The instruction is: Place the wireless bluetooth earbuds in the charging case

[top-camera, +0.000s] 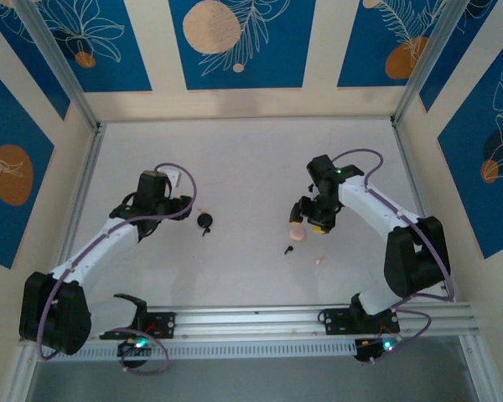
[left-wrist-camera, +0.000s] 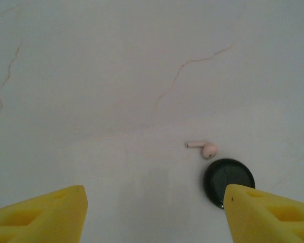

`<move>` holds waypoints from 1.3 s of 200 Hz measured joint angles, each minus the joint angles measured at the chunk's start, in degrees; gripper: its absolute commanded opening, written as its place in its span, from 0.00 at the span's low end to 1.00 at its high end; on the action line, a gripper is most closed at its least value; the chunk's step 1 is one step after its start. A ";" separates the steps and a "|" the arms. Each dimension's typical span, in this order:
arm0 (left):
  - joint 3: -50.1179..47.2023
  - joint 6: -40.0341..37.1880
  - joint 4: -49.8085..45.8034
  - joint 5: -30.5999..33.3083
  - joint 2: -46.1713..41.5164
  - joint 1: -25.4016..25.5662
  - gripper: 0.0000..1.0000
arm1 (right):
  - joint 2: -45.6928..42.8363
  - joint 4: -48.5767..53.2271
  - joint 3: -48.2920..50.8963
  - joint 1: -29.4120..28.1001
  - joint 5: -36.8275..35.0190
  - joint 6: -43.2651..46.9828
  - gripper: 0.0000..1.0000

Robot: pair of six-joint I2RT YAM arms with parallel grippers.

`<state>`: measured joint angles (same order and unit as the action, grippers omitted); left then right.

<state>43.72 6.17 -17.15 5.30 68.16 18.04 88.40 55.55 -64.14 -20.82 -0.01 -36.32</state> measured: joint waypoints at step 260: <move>-1.38 2.54 -1.46 0.24 -0.87 0.79 0.71 | 18.93 -2.62 -5.38 -5.11 -6.03 0.33 0.44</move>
<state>42.35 8.71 -18.61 5.54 67.29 18.83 107.33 52.93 -69.52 -25.93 -6.04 -35.99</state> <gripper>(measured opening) 0.710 0.469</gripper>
